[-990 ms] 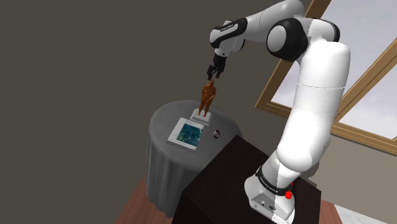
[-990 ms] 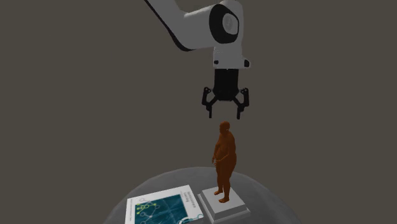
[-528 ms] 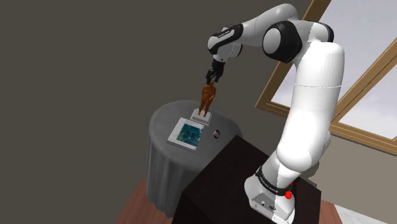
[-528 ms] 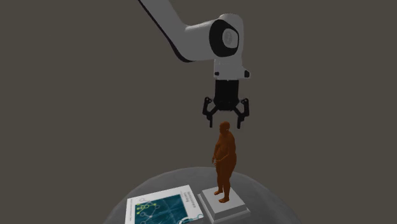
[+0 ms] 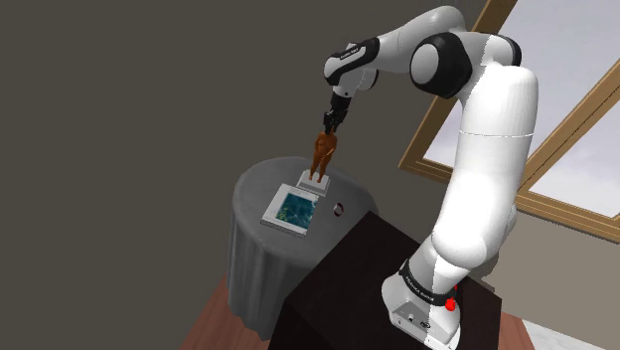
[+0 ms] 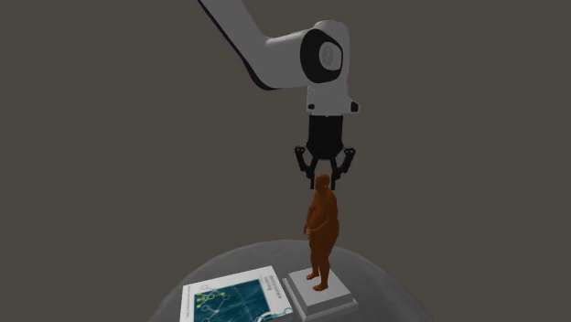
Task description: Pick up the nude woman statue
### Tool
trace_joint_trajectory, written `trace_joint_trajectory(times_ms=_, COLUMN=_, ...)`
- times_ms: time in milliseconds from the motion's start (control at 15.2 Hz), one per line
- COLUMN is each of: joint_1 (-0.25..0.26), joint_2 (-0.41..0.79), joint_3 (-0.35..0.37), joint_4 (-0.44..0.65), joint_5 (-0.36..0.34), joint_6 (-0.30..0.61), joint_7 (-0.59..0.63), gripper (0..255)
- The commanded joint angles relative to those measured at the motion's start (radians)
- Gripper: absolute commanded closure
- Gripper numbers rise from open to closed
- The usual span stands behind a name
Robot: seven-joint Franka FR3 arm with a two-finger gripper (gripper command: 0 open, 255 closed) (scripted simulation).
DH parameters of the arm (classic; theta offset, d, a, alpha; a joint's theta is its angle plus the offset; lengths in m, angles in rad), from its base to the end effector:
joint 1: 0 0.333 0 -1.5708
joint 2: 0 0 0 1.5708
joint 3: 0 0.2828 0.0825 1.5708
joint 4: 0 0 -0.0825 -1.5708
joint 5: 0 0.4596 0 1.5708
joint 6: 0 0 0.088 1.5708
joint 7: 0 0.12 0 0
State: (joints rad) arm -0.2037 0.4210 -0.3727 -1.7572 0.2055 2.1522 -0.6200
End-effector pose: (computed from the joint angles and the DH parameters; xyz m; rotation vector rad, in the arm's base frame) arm 0.6004 -0.3657 0.2589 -3.1266 0.0608 -0.0302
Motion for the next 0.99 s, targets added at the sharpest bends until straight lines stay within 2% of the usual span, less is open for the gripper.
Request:
trace_joint_trajectory(times_ms=0, joint_1=0.000, joint_2=0.001, joint_3=0.000, joint_4=-0.003, joint_5=0.000, joint_6=0.000, joint_7=0.000, gripper=255)
trace_joint_trajectory(times_ms=924, joint_1=0.005, joint_2=-0.065, joint_3=-0.017, joint_4=0.087, joint_5=-0.035, joint_6=-0.151, joint_7=0.024, gripper=255)
